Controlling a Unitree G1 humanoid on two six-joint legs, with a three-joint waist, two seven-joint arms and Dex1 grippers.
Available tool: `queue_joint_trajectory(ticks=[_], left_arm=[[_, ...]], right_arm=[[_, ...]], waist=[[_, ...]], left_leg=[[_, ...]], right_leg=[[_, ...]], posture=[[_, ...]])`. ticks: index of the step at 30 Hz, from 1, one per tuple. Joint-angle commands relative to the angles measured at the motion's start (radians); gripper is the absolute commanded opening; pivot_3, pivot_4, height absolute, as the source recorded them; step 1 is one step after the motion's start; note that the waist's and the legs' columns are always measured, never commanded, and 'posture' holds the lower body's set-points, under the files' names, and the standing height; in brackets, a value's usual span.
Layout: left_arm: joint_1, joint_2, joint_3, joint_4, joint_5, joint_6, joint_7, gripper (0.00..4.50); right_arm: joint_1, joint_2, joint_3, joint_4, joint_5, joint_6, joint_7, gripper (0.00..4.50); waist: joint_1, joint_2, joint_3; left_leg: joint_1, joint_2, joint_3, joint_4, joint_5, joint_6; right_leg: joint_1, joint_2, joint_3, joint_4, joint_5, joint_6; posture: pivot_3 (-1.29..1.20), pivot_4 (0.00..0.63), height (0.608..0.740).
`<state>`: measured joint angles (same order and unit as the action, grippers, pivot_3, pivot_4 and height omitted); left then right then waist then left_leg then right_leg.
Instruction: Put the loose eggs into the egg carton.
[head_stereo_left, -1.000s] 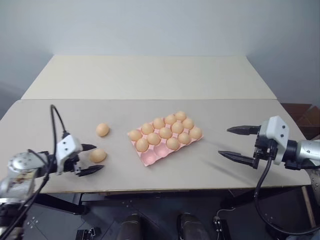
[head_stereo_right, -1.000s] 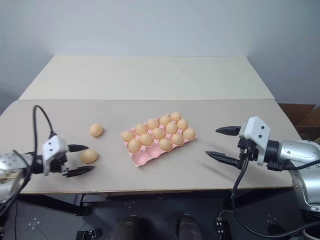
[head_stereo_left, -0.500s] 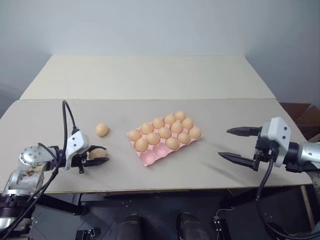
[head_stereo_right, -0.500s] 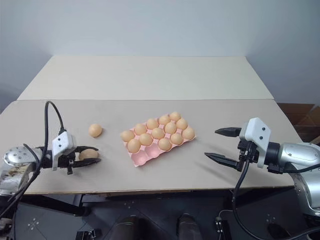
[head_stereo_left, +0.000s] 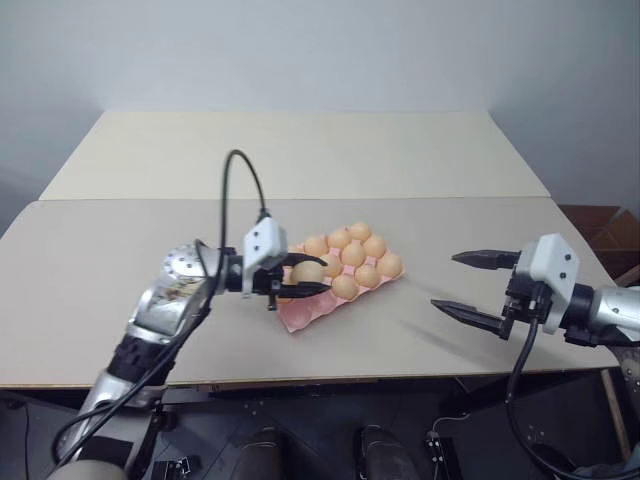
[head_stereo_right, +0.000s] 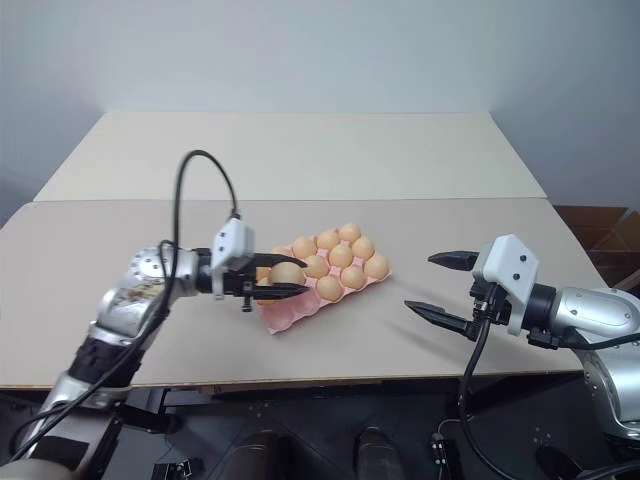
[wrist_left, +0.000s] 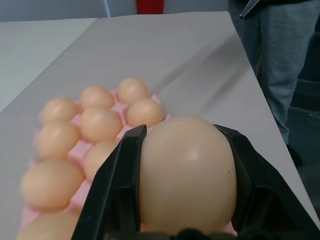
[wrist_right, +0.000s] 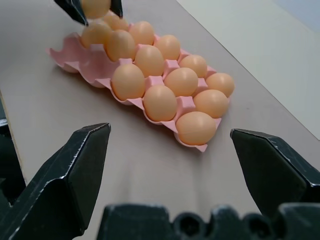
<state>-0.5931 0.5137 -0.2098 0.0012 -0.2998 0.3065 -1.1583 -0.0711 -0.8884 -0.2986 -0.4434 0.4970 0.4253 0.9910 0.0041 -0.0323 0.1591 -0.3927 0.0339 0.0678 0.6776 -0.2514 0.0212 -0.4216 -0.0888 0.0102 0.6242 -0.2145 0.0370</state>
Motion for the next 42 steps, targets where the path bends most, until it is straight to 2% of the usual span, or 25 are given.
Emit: queue_joint_trajectory(ticks=[1, 9, 12, 15, 20, 24, 30, 32, 37, 42], left_arm=[[-0.045, -0.008, -0.071, 0.044, 0.098, -0.051, 0.016, 2.02], [-0.051, -0.027, -0.087, 0.089, 0.119, -0.113, -0.019, 2.02], [-0.048, -0.04, -0.083, 0.081, 0.108, -0.108, -0.029, 2.76], [-0.048, -0.039, -0.039, 0.069, 0.083, -0.091, -0.021, 3.72], [-0.033, 0.044, 0.07, 0.045, 0.031, -0.071, -0.025, 3.72], [0.036, 0.178, 0.224, 0.004, -0.059, -0.052, -0.066, 3.72], [0.277, 0.389, 0.455, 0.031, -0.096, -0.12, -0.135, 3.72], [0.373, 0.432, 0.552, 0.03, -0.127, -0.115, -0.156, 3.72], [0.65, 0.447, 0.769, -0.069, -0.205, -0.054, -0.182, 3.72], [0.745, 0.386, 0.82, -0.161, -0.258, 0.013, -0.082, 3.72]], right_arm=[[0.009, 0.002, -0.039, -0.05, 0.034, 0.013, -0.02, 4.5], [0.044, 0.009, -0.051, -0.071, 0.044, 0.019, -0.061, 4.5], [0.047, 0.006, -0.055, -0.076, 0.049, 0.023, -0.07, 4.5], [0.047, 0.0, -0.064, -0.075, 0.06, 0.028, -0.073, 4.5], [0.038, -0.002, -0.061, -0.064, 0.063, 0.028, -0.068, 4.5], [0.015, -0.003, -0.041, -0.045, 0.062, 0.02, -0.054, 4.5], [-0.039, 0.013, 0.011, 0.0, 0.035, -0.002, -0.044, 4.5], [-0.054, 0.015, 0.029, 0.019, 0.026, -0.014, -0.036, 4.5], [-0.076, 0.022, 0.055, 0.044, 0.024, -0.014, -0.031, 4.5], [-0.092, 0.032, 0.072, 0.053, 0.021, -0.014, -0.035, 4.5]], waist=[[0.0, 0.0, 0.0], [0.005, 0.0, 0.0], [0.006, 0.0, 0.0], [0.007, 0.0, 0.0], [-0.002, 0.0, 0.0], [-0.012, 0.0, 0.0], [-0.021, 0.0, 0.0], [-0.019, 0.0, 0.0], [-0.012, 0.0, 0.0], [0.008, 0.0, 0.0]], left_leg=[[0.001, 0.0, 0.0, 0.0, 0.0, 0.0], [0.0, 0.0, -0.001, 0.0, 0.0, 0.0], [0.0, -0.001, -0.001, 0.001, 0.0, 0.0], [0.0, -0.001, -0.001, 0.001, 0.0, 0.0], [0.0, 0.0, -0.004, 0.0, 0.0, 0.0], [0.001, 0.0, -0.006, 0.0, 0.0, 0.0], [0.002, 0.001, -0.005, -0.001, 0.0, 0.0], [0.002, 0.001, -0.005, -0.002, 0.0, 0.0], [0.002, 0.003, -0.004, -0.002, 0.0, 0.001], [0.002, 0.003, -0.003, -0.001, -0.001, 0.001]], right_leg=[[0.0, 0.0, 0.0, 0.0, 0.0, 0.0], [0.0, 0.0, 0.0, 0.0, 0.0, 0.0], [0.0, -0.001, 0.0, 0.0, 0.0, 0.0], [0.0, -0.001, 0.0, 0.0, 0.0, 0.0], [0.0, 0.0, 0.0, 0.0, 0.0, 0.0], [0.0, 0.0, 0.0, 0.0, 0.0, 0.0], [0.0, -0.001, 0.0, 0.0, 0.0, 0.0], [-0.001, -0.001, 0.0, 0.0, -0.001, -0.001], [-0.001, -0.003, -0.001, 0.0, -0.001, -0.001], [0.0, -0.003, -0.001, 0.0, -0.002, -0.002]], posture=[[0.0, 0.15, 0.74], [0.0, 0.15, 0.74], [0.0, 0.15, 0.74], [0.0, 0.15, 0.74], [0.0, 0.15, 0.74], [0.0, 0.15, 0.74], [0.0, 0.15, 0.74], [0.0, 0.15, 0.74], [0.0, 0.15, 0.74], [0.0, 0.15, 0.74]])
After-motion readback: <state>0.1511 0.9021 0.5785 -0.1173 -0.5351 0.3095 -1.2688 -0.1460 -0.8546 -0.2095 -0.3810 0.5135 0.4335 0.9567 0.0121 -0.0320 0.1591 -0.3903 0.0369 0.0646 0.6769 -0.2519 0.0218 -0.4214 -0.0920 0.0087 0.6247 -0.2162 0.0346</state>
